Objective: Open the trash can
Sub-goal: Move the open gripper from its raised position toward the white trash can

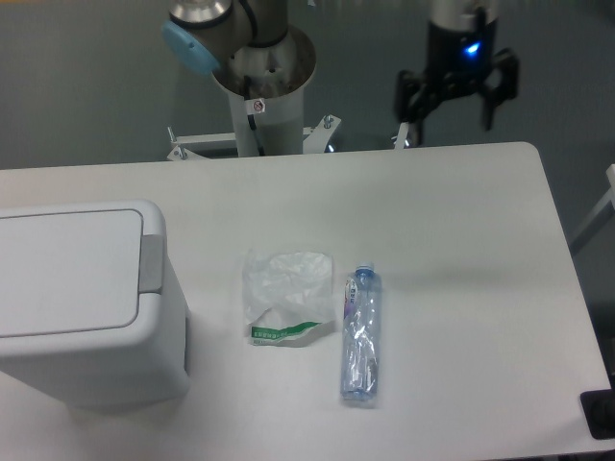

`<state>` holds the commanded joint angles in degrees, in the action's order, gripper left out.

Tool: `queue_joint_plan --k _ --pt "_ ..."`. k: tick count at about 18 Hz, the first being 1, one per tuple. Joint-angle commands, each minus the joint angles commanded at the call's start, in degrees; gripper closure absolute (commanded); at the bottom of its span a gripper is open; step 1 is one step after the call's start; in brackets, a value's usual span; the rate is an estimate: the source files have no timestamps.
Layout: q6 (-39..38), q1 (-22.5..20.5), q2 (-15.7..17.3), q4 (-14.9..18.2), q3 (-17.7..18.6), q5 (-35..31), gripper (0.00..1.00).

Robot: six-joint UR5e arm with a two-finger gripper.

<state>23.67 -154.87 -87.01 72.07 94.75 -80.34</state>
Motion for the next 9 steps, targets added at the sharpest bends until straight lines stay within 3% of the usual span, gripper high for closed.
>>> queue_joint_plan --k 9 --pt "-6.61 5.54 1.76 -2.19 -0.97 10.81 0.00"
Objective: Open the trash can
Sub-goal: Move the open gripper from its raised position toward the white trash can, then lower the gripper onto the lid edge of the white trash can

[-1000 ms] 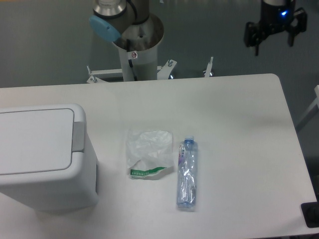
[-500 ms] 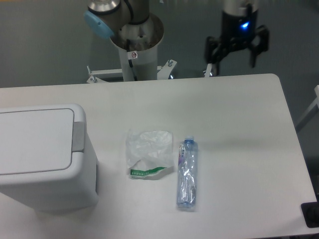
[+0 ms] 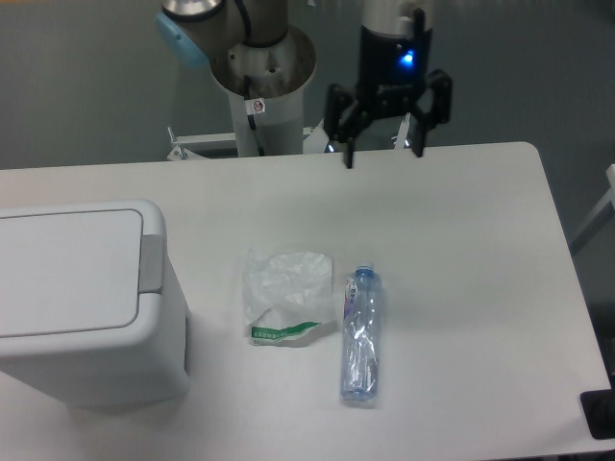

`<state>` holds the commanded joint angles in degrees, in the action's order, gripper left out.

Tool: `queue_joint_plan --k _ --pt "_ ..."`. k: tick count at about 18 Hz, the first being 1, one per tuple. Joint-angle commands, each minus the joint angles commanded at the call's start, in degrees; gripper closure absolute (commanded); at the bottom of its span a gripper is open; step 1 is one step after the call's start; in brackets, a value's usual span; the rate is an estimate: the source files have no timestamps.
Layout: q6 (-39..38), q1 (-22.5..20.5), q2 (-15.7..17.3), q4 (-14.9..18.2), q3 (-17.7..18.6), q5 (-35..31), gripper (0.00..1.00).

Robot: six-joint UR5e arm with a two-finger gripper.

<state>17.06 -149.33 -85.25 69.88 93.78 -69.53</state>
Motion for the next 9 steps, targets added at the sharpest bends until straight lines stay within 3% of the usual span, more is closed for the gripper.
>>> queue_joint_plan --k 9 --pt "-8.18 8.52 -4.83 -7.04 -0.26 0.45 0.00"
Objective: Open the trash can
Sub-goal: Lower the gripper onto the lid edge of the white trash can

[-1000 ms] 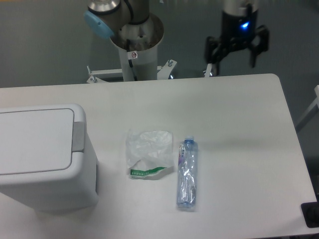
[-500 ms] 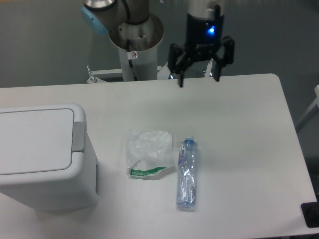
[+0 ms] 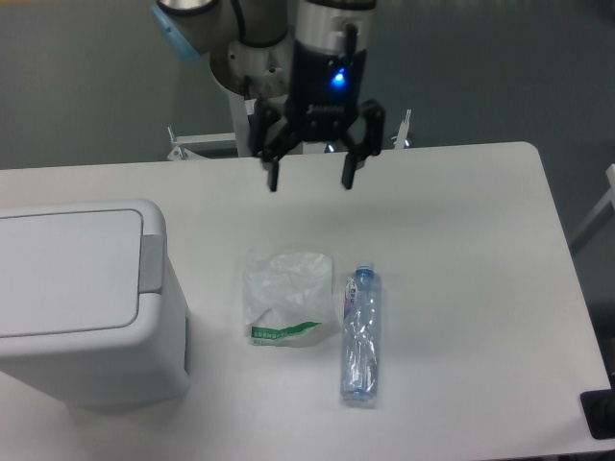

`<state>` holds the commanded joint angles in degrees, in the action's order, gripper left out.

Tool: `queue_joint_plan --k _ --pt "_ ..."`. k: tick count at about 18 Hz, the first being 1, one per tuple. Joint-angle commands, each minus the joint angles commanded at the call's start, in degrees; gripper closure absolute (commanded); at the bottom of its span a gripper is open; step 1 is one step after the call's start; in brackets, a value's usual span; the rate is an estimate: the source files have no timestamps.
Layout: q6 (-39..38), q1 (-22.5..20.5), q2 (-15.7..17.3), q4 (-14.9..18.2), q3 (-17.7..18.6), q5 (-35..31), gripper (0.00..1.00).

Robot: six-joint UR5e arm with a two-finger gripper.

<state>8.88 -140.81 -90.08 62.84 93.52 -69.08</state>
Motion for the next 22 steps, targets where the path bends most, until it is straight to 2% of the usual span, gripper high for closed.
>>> queue_joint_plan --k 3,5,10,22 --pt "0.09 1.15 -1.06 -0.17 -0.26 0.00 0.00" --pt "0.00 2.46 -2.02 -1.66 -1.40 0.17 0.00" --pt "-2.64 5.37 -5.45 -2.29 -3.42 -0.53 0.00" --pt "-3.43 8.53 -6.77 -2.29 -3.25 -1.23 0.00"
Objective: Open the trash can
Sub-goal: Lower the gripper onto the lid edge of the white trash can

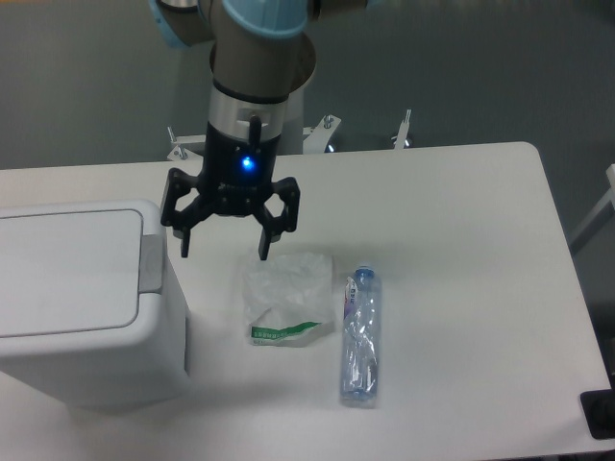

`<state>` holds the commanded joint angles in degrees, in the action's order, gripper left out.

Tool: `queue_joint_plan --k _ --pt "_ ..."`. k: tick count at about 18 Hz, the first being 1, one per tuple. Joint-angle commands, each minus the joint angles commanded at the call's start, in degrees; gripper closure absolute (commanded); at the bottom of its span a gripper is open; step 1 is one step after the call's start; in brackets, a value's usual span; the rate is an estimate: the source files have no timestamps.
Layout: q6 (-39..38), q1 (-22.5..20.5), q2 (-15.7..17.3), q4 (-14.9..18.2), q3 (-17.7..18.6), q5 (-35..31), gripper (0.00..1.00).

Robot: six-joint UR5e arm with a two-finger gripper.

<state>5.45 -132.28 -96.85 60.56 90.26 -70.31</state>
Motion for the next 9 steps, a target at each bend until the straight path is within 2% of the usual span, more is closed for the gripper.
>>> queue_joint_plan --k 9 --pt "-0.27 0.61 -0.35 0.00 0.00 -0.09 0.00"
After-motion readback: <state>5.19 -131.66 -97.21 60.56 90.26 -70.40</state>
